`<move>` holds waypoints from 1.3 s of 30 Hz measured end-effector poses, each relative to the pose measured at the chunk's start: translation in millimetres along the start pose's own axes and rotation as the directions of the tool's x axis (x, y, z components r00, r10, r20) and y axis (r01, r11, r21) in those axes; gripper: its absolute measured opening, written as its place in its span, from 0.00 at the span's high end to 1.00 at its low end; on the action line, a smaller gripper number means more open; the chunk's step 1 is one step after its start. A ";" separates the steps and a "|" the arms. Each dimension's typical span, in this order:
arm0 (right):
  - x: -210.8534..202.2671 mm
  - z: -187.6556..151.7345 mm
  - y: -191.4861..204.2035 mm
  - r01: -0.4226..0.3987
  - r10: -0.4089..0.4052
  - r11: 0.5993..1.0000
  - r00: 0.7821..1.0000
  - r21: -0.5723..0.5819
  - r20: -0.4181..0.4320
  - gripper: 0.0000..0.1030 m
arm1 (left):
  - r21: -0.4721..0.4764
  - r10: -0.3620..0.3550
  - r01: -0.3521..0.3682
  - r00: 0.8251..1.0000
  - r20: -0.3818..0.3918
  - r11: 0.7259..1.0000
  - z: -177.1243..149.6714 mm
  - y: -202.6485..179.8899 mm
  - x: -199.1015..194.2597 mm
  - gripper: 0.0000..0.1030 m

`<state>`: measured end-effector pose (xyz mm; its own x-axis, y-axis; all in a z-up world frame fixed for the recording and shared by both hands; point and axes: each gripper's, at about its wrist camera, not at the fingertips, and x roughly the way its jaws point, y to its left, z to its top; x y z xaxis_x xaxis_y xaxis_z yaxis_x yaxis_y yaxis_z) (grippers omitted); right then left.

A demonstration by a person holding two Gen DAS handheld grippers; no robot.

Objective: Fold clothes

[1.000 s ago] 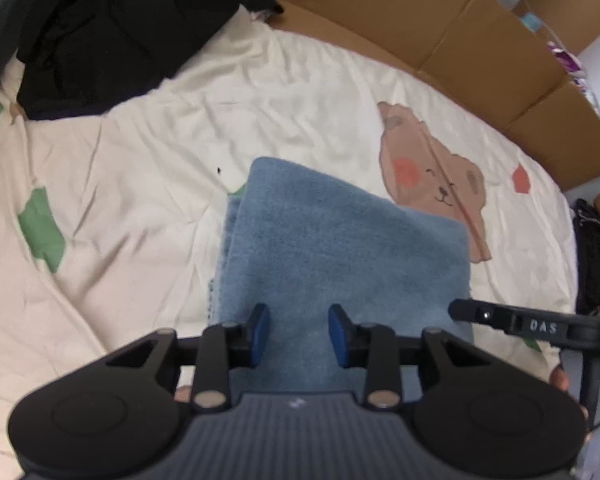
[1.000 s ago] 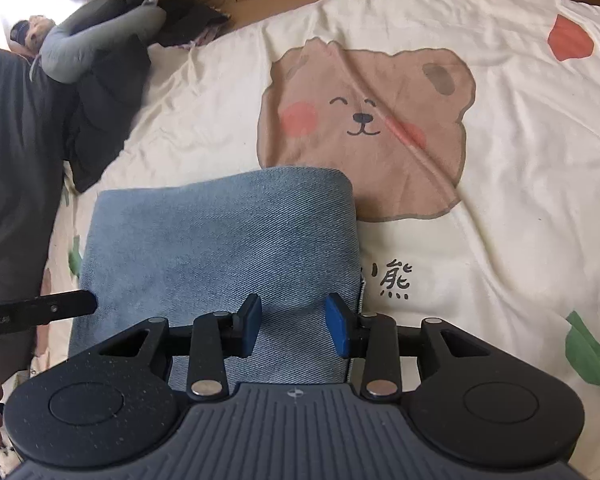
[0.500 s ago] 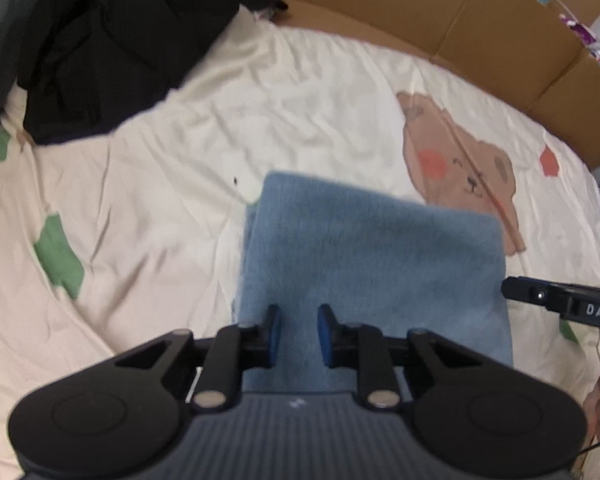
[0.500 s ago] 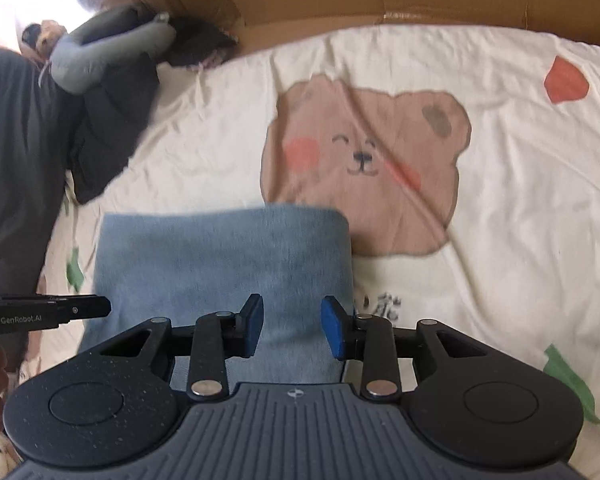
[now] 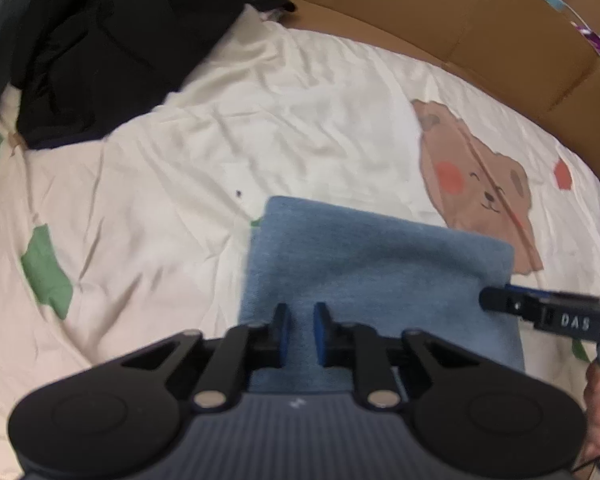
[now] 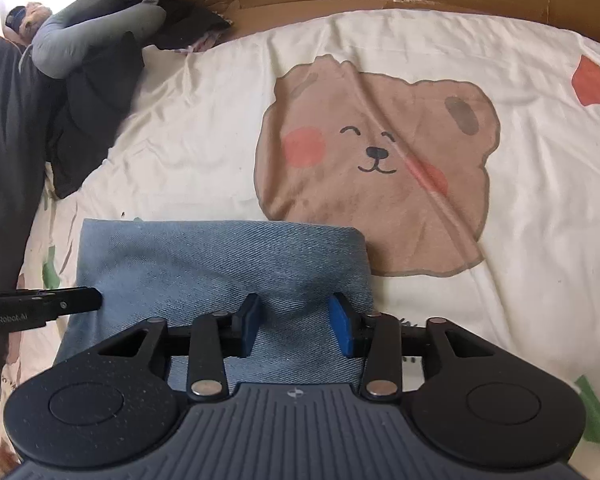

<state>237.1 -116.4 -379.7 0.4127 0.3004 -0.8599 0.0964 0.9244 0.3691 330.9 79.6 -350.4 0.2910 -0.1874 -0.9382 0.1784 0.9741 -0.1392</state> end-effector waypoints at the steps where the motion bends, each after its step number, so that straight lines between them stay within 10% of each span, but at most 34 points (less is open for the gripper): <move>1: 0.4 0.1 1.4 0.004 -0.004 1.000 1.000 -0.001 0.001 0.56 | -0.010 0.001 -0.001 1.000 0.001 1.000 0.9 1.2 -0.6 0.89; 15: -49.2 -3.7 -37.2 -0.123 0.120 0.991 0.990 0.049 0.068 0.60 | 0.006 0.014 -0.015 0.998 0.059 1.000 -7.7 2.1 -32.7 0.70; 23: -49.7 -40.1 -18.0 -0.170 0.166 0.984 0.984 -0.056 -0.070 0.86 | 0.082 -0.019 0.018 1.000 0.011 0.996 -31.2 -5.5 -35.4 0.73; 39: -64.0 -91.7 -17.4 -0.185 0.163 0.980 0.958 -0.075 -0.236 0.83 | 0.049 -0.016 0.019 0.998 -0.054 0.999 -64.8 11.6 -48.1 0.79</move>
<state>125.9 -130.2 -363.4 0.1968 0.4940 -0.8469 -0.0497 0.8677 0.4945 258.0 108.2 -327.4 0.2371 -0.1963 -0.9514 0.2297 0.9629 -0.1415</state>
